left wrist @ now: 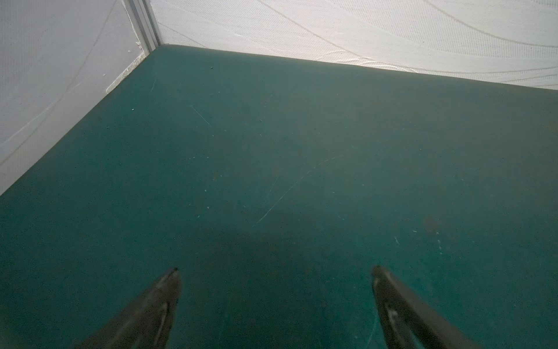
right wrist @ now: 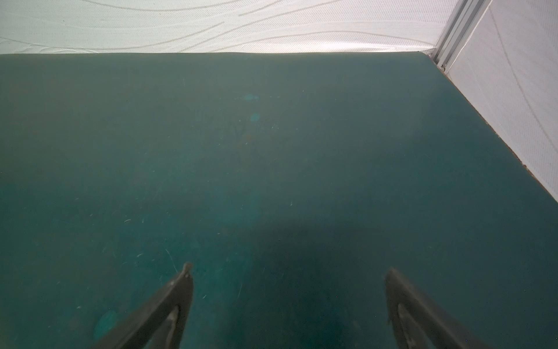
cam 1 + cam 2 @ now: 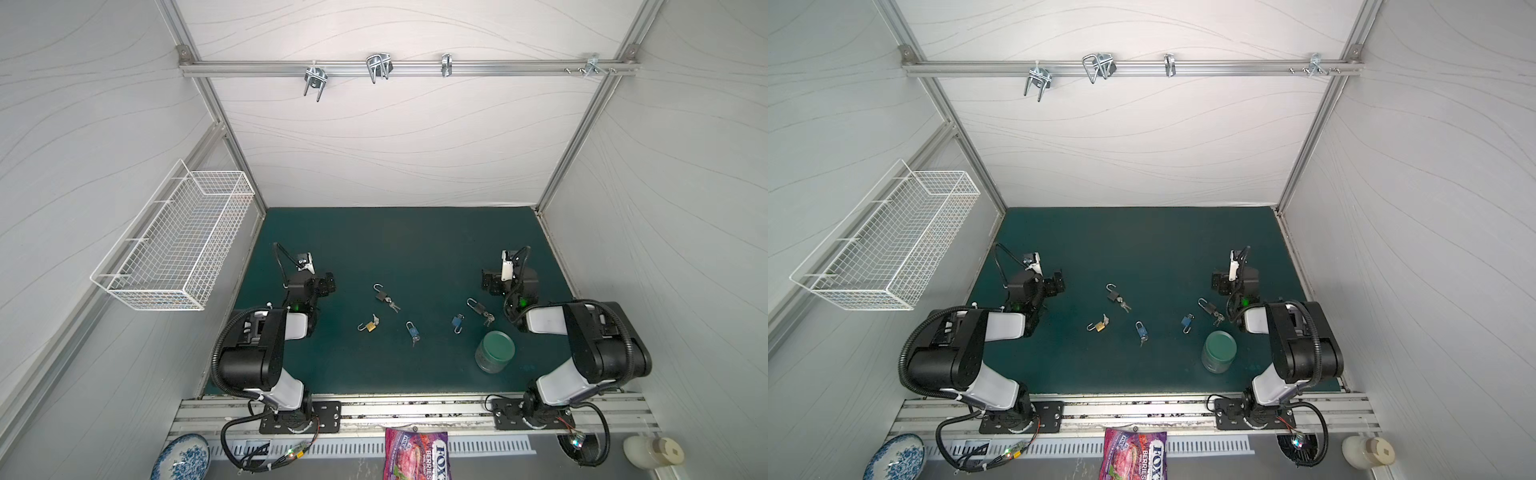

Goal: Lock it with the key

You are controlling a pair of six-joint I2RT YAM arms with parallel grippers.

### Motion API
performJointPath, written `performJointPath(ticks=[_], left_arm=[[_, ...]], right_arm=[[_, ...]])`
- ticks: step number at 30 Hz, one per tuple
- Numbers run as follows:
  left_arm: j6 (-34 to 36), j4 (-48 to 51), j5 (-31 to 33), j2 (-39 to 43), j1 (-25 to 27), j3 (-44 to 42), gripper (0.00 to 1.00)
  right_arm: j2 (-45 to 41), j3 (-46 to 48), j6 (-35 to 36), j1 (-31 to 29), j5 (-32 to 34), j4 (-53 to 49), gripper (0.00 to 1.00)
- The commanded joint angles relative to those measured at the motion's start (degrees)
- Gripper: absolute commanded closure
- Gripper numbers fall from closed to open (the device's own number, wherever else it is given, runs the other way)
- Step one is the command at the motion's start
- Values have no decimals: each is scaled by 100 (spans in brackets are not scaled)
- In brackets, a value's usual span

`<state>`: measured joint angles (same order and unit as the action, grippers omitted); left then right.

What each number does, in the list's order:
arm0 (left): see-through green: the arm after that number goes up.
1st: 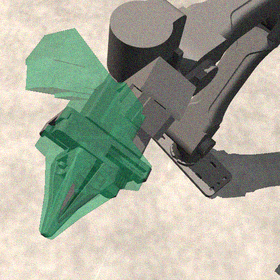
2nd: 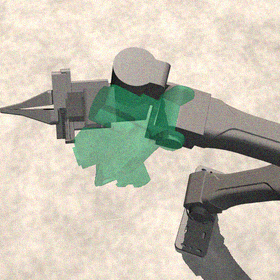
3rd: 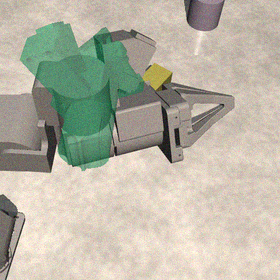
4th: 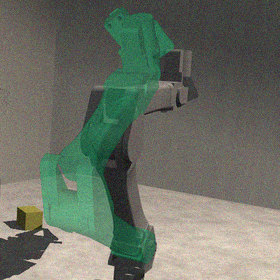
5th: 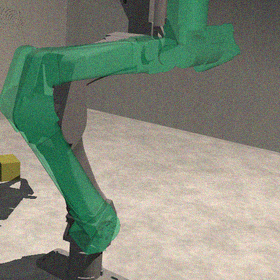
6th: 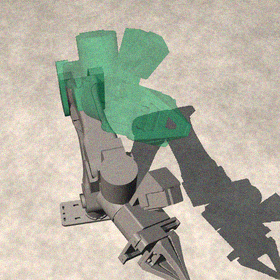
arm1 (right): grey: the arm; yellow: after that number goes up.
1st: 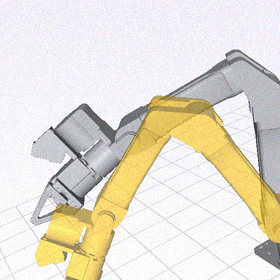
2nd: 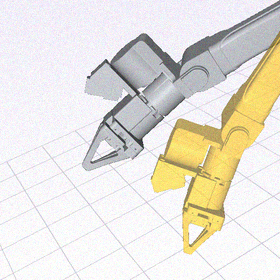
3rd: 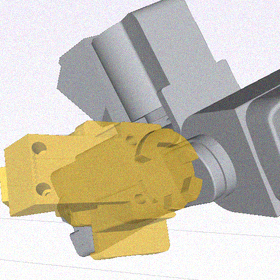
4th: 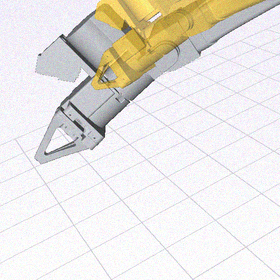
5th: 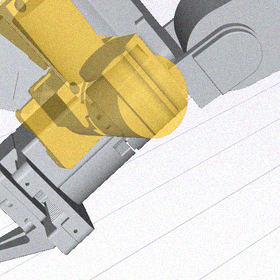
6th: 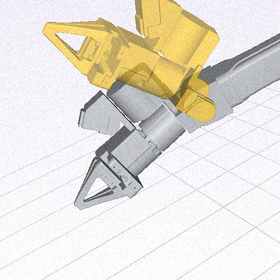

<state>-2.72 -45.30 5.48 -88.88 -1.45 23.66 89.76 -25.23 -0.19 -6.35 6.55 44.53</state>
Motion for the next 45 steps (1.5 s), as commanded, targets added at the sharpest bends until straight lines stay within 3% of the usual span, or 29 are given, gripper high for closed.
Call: performJointPath(ticks=[1,22,24,27,31,34,37,39,40,42,45], left_arm=[[79,-185,-49,-15,-31,103,1],[119,-378,-169,35,-38,3,1],[162,-547,84,239,79,-188,1],[392,-686,880,833,506,-524,1],[357,372,2293,2105,1389,-538,1],[-41,1563,2422,3162,1763,-324,1],[-1553,3643,2751,3894,1784,358,1],[-3030,5252,3240,3981,1789,990,1],[-3413,5837,3230,3920,1789,1243,1],[-3510,6437,2607,3758,1789,1644,1],[-3667,6763,1393,3549,1816,1939,1]], right_arm=[[16,-43,1,29,-52,12,1],[-10,-14,-4,160,-436,60,1],[-147,-36,138,131,-709,-55,1],[-607,-31,297,-149,-248,-481,1],[-1362,-276,226,-370,-94,-1554,1],[-1896,-510,-465,-353,6,-2244,1],[-2280,-847,-1137,-282,-187,-3116,1],[-2416,-1103,-1571,-217,-360,-3686,1],[-2451,-1267,-1841,-207,-280,-4064,1],[-2395,-1787,-2717,-207,129,-5196,1],[-2188,-2308,-3171,-191,-341,-6003,1]])
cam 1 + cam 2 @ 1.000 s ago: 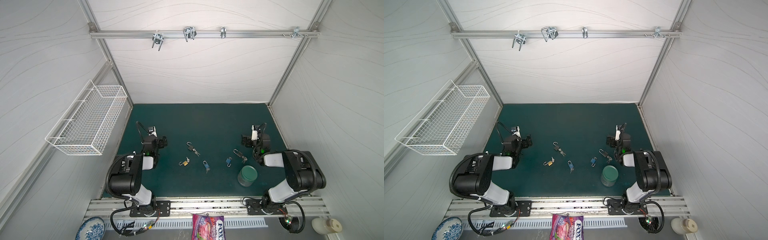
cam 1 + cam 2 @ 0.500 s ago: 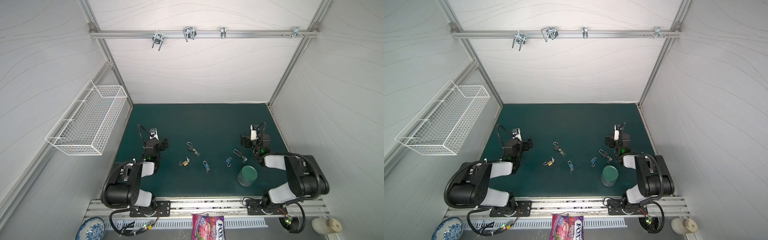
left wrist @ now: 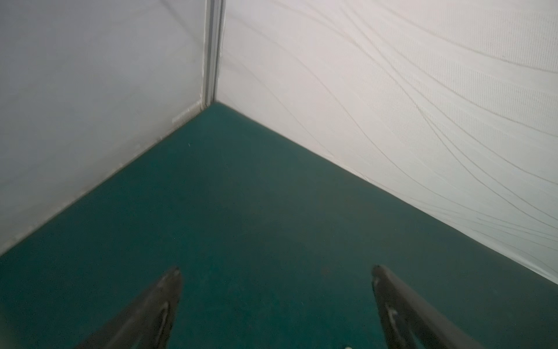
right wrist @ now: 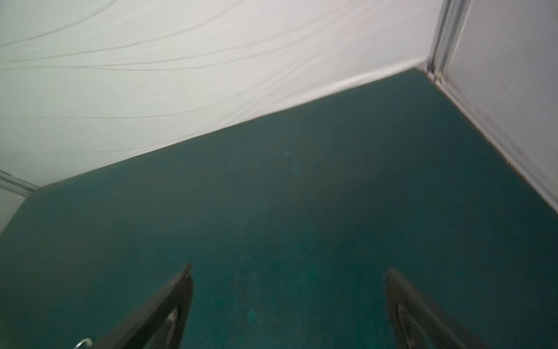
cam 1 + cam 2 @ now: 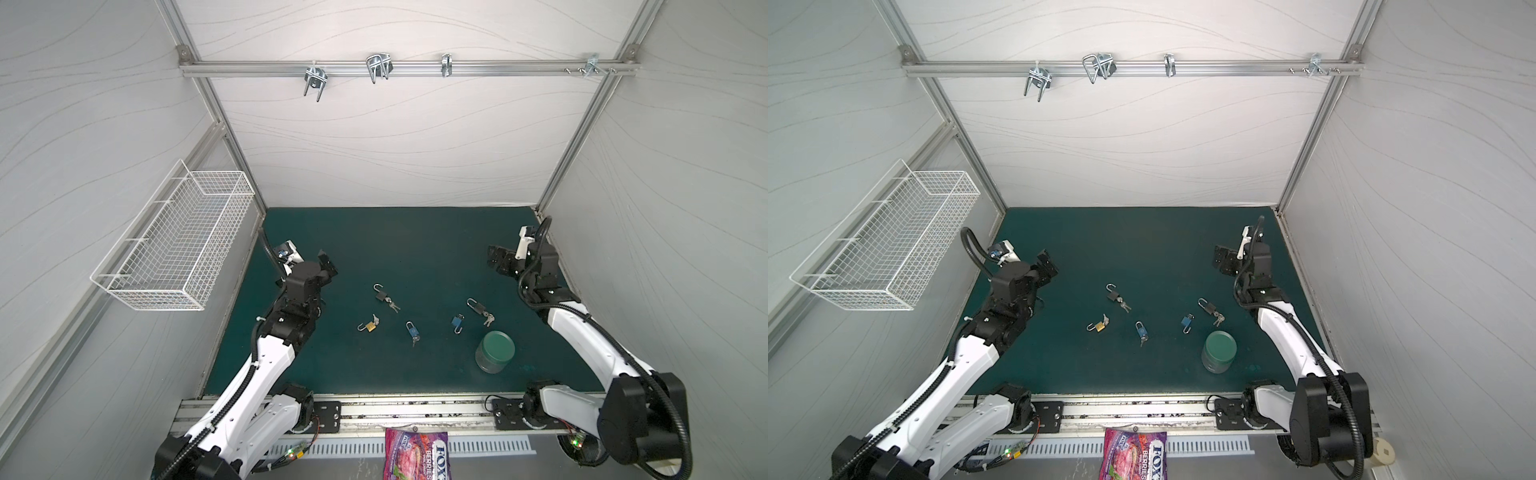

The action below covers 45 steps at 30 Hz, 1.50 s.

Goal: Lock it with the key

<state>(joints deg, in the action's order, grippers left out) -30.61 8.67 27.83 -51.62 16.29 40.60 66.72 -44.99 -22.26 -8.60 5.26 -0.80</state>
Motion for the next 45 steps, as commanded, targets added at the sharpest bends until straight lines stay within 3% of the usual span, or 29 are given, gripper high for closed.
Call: performJointPath(ticks=[1,6,8,15,21,30,36,45], left_arm=[[-917,1440,-1099,-264,131,337,1],[-627,1843,-1321,-671,1331,861,1],[-481,1802,-1659,-776,1707,939,1],[-272,899,-3415,-1045,1943,736,1],[-198,858,-3722,-1225,1915,787,4],[-191,747,-3970,-1056,1855,659,10],[-204,574,-4392,-1194,1859,662,15],[-174,603,-4468,-1291,1857,661,18]], right_arm=[[157,-384,-1041,31,-461,-1510,1],[433,-620,-1138,-12,-2163,-1749,1],[583,-821,-872,-122,-2388,-2298,4],[1539,-1944,105,-971,-1034,-4981,16],[2479,-2479,423,-1519,114,-5721,23],[3136,-2421,830,-1297,-38,-5659,14],[3374,-2341,1054,-1069,-174,-5394,15],[3793,-2335,1197,-1027,-477,-5202,21]])
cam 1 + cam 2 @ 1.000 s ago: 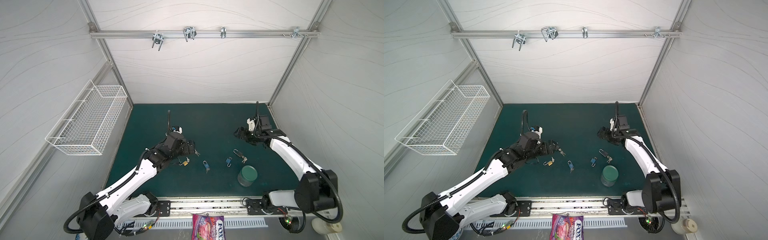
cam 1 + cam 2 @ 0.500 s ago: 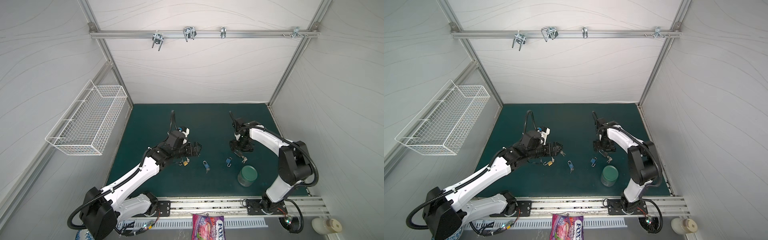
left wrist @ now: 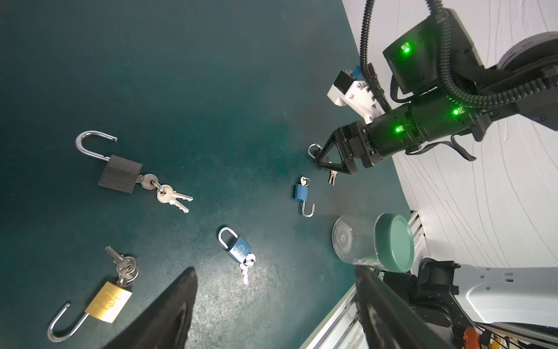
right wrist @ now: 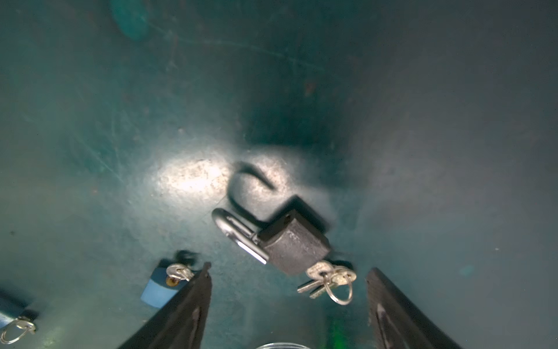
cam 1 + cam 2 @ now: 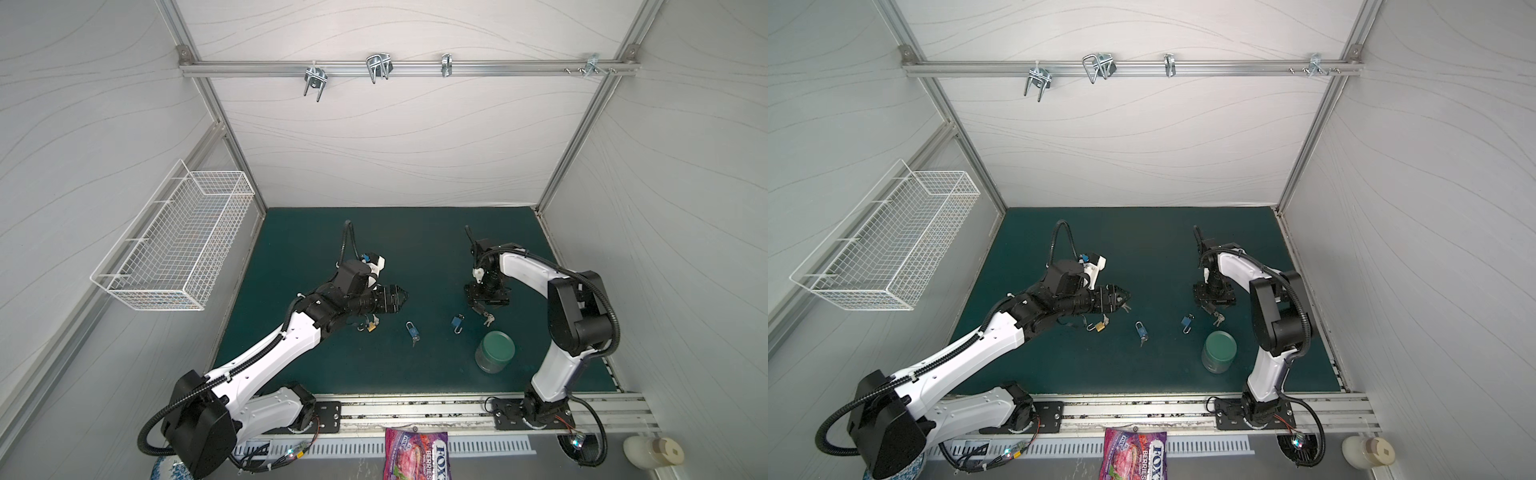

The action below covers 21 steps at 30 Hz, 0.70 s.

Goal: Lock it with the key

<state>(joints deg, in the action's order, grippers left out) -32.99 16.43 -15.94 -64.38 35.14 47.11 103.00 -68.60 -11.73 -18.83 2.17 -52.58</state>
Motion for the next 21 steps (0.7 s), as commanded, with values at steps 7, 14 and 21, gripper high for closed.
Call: performJointPath(ticks=[7,14,21], left_arm=[[68,-135,-63,-73,-34,8,20],[74,-153,-81,-114,-94,8,21],[48,-132,-54,-99,-154,-35,23]], right_arm=[[230,114,153,-281,-144,-140,36],[141,154,93,-435,465,-214,48],[260,84,94,-551,816,-194,55]])
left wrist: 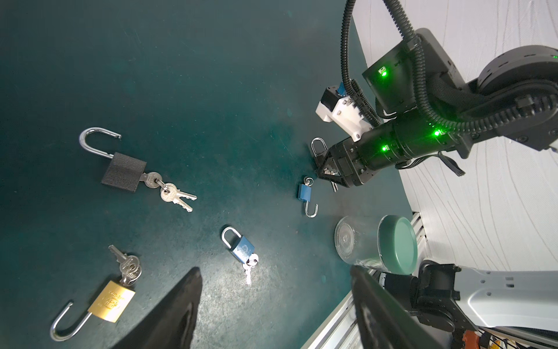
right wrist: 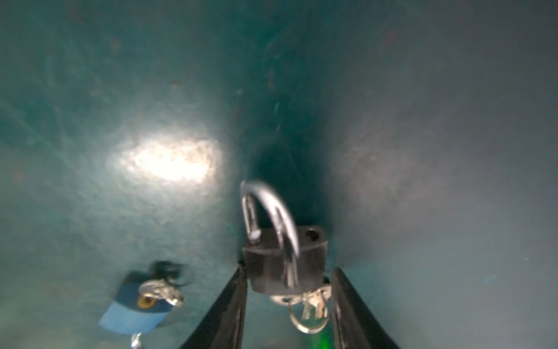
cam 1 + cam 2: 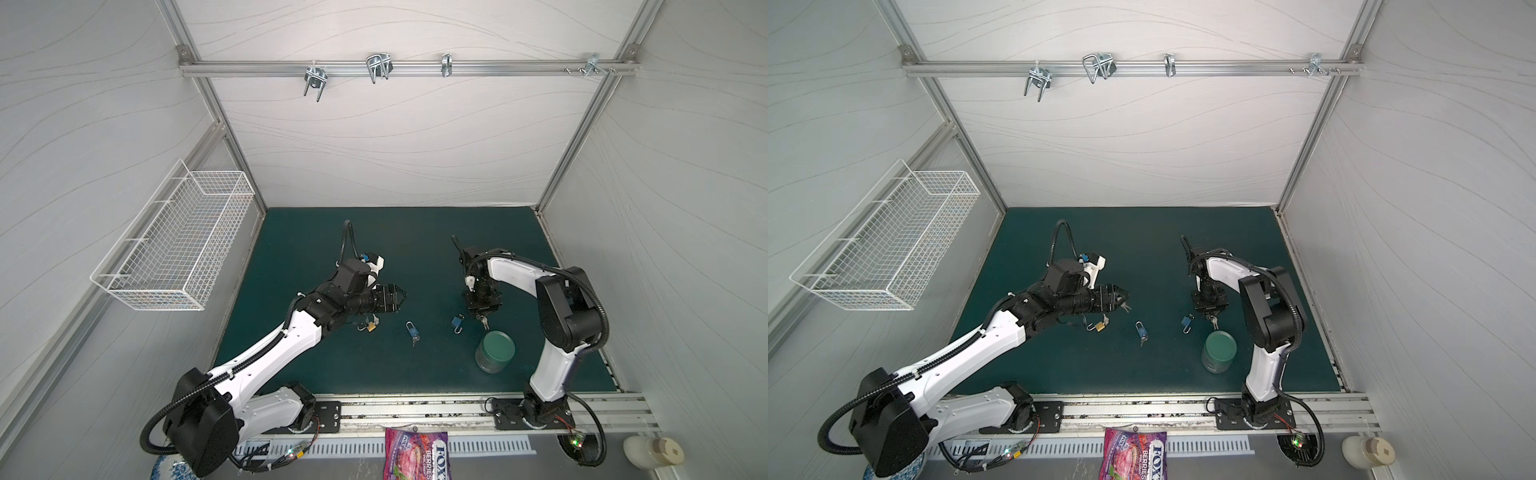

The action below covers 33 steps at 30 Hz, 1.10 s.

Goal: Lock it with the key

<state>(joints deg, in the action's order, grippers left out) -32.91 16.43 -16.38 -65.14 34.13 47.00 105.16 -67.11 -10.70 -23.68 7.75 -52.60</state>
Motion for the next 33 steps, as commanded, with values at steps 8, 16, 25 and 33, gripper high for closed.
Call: performJointPath(ticks=[8,16,25,33], left_arm=[[-40,-122,-3,115,-151,-111,23],[-135,-120,-71,265,-292,-200,24],[-284,-61,-173,459,-492,-201,25],[-356,63,-448,687,-897,38,25]], right_arm=[[8,-78,59,-93,95,-26,62],[30,-98,127,-154,-3,101,65],[-178,-60,139,-198,73,168,75],[-1507,217,109,-394,136,527,83]])
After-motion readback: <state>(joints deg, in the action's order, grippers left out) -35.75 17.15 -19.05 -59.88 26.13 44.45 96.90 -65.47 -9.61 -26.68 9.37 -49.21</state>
